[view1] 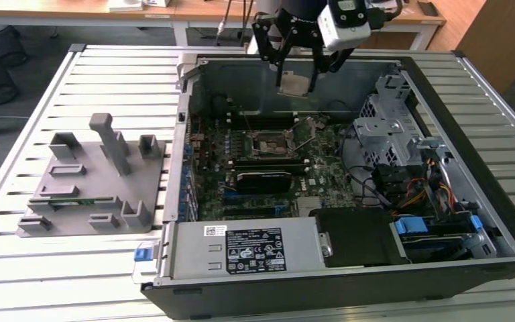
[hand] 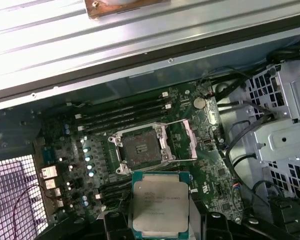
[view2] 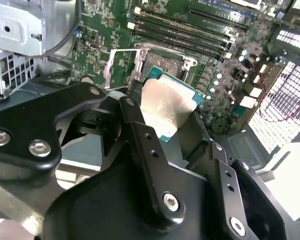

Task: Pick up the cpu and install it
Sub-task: 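Place the cpu into insertion slot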

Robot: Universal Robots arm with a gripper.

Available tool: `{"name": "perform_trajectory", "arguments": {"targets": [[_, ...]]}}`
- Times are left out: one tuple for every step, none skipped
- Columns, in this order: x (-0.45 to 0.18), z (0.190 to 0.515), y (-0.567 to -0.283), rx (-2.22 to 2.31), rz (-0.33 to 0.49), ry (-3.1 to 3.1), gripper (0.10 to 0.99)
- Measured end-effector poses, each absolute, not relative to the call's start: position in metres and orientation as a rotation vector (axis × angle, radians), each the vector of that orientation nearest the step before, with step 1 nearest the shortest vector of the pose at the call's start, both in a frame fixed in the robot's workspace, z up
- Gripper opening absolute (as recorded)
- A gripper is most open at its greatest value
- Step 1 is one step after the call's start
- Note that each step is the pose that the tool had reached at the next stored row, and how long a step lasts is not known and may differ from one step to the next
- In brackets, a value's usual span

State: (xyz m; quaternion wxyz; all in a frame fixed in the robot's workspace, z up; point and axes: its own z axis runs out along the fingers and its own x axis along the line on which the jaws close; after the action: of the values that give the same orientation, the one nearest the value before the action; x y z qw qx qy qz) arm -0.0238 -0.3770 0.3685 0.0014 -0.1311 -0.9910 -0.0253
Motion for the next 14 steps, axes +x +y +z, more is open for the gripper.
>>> {"name": "perform_trajectory", "arguments": {"targets": [[-0.0238,0.3680,-0.3769,-0.421,-0.077,-3.110,0.533],[-0.0238,0.3676,-0.3769,-0.437,-0.076,-3.108,0.533],[-0.0238,0.3675,-0.3769,-0.462,-0.075,-3.105,0.533],[-0.0238,0.3673,-0.3769,-0.490,-0.075,-3.101,0.533],[-0.0238,0.3671,-0.3769,-0.518,-0.075,-3.097,0.533],[-0.0238,0.3669,-0.3769,-0.546,-0.075,-3.093,0.533],[-0.0238,0.3667,-0.3769,-0.576,-0.075,-3.088,0.533],[-0.0238,0.3665,-0.3769,-0.603,-0.075,-3.083,0.533],[-0.0238,0.3663,-0.3769,-0.631,-0.075,-3.078,0.533],[-0.0238,0.3661,-0.3769,-0.659,-0.075,-3.072,0.533],[-0.0238,0.3659,-0.3769,-0.687,-0.075,-3.067,0.533],[-0.0238,0.3658,-0.3769,-0.715,-0.075,-3.061,0.533],[-0.0238,0.3656,-0.3769,-0.742,-0.075,-3.055,0.533],[-0.0238,0.3654,-0.3769,-0.772,-0.075,-3.048,0.533]]}}
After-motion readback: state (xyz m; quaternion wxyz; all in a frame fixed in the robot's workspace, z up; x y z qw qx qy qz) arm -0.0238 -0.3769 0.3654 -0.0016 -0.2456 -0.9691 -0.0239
